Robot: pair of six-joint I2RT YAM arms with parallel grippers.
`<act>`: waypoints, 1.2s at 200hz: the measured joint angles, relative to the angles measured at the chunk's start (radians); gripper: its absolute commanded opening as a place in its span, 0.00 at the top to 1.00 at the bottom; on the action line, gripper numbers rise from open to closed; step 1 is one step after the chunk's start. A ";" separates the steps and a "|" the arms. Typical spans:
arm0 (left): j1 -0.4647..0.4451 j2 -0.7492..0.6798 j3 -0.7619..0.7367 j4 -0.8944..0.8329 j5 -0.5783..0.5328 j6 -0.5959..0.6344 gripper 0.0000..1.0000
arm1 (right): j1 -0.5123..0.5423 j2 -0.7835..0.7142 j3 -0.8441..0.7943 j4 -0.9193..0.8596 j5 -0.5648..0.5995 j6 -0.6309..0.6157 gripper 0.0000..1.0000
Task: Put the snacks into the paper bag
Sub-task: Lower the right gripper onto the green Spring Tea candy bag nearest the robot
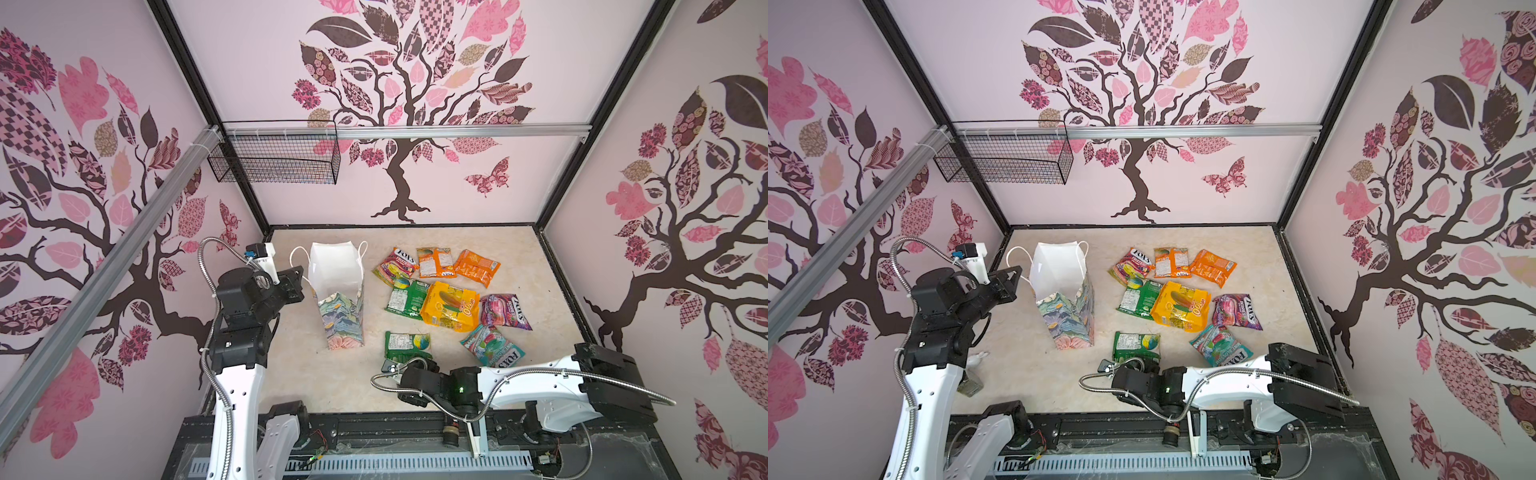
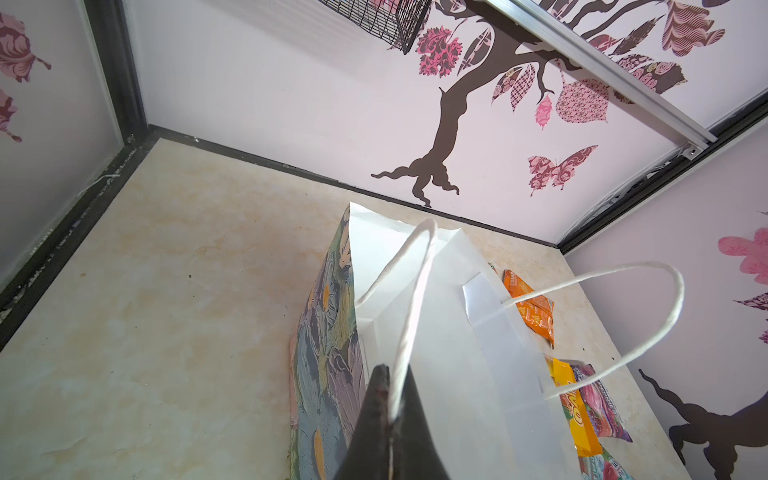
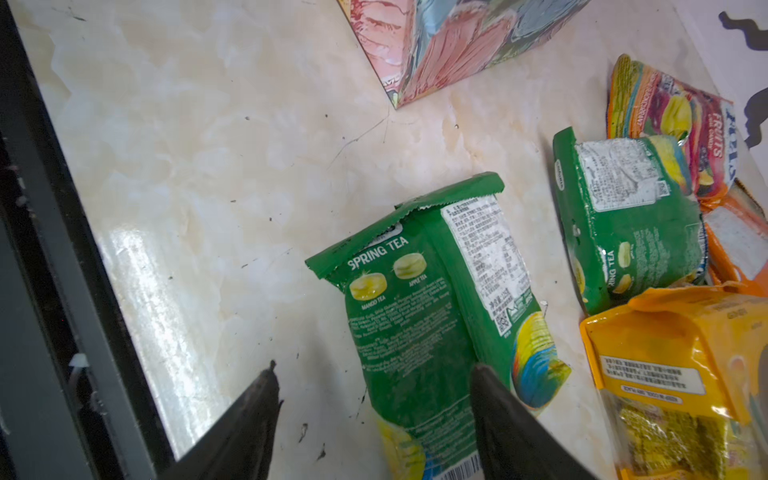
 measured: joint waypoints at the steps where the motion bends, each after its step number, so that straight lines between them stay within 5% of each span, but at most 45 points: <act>1: 0.000 0.000 0.000 0.000 0.000 0.000 1.00 | 0.000 0.000 0.000 0.002 0.000 -0.002 0.24; 165: 0.000 -0.004 -0.013 -0.004 -0.013 0.000 1.00 | 0.023 0.217 0.027 0.182 0.198 -0.071 0.19; 240: 0.000 -0.005 -0.015 -0.003 -0.011 0.000 1.00 | 0.023 0.246 0.023 0.250 0.214 -0.068 0.32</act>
